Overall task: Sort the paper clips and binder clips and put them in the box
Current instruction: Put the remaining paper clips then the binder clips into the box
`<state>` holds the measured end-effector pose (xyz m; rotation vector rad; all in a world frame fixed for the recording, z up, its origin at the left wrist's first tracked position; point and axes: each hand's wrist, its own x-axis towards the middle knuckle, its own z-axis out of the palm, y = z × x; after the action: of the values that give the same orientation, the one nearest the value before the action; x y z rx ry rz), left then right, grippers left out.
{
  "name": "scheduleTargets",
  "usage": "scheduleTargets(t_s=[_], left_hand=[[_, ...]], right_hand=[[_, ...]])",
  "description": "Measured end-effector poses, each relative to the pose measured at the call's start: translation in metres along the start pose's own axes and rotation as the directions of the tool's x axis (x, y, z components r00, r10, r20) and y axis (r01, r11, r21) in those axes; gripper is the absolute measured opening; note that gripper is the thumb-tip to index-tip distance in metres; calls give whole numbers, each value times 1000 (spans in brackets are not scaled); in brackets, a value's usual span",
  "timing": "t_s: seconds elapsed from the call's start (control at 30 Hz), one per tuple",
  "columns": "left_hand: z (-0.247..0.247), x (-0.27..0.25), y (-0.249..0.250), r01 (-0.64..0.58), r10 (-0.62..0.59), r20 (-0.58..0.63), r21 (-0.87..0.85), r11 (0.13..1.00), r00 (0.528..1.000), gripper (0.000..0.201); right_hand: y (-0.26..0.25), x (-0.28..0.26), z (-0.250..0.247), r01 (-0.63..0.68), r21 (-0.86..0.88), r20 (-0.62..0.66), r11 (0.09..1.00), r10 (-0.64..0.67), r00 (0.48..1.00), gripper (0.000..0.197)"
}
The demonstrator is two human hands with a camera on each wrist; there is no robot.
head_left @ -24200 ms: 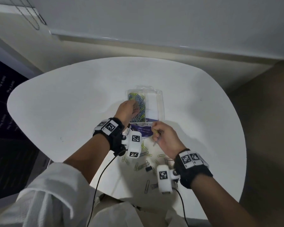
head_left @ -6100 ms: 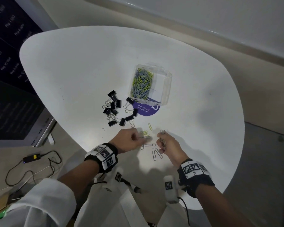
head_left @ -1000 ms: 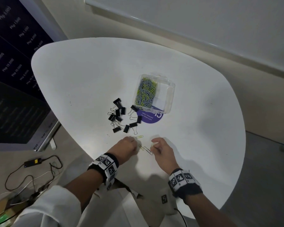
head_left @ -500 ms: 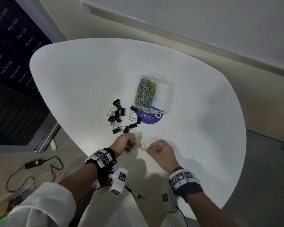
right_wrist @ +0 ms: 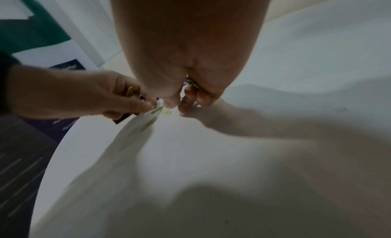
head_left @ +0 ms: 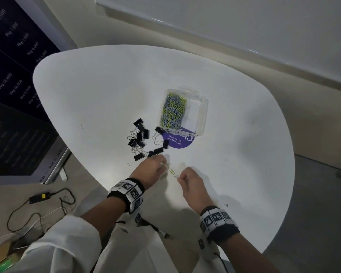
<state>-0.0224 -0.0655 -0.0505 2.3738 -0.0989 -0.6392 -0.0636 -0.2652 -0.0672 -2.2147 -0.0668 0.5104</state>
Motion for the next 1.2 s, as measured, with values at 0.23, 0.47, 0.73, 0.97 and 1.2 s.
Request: scheduleTargets(t_s=[0.23, 0.47, 0.73, 0.97, 1.2], left_hand=[[3, 9, 5, -162, 167, 0, 244, 956, 986, 14], [-2, 7, 8, -71, 65, 100, 60, 996, 993, 21], [-16, -8, 17, 353, -356, 139, -669, 654, 924, 27], [-18, -9, 13, 349, -364, 164, -769, 535, 917, 10], [-15, -15, 8, 348, -377, 119, -698, 627, 919, 12]], right_hand=[[-5, 10, 2, 1, -31, -4, 1000, -1, 1000, 29], [-14, 24, 16, 98, -277, -6, 956, -103, 995, 27], [-5, 23, 16, 168, -437, -39, 884, -206, 978, 12], [-6, 19, 3, 18, -24, 1, 1000, -18, 1000, 11], [-12, 20, 0, -91, 183, 52, 979, 83, 995, 24]])
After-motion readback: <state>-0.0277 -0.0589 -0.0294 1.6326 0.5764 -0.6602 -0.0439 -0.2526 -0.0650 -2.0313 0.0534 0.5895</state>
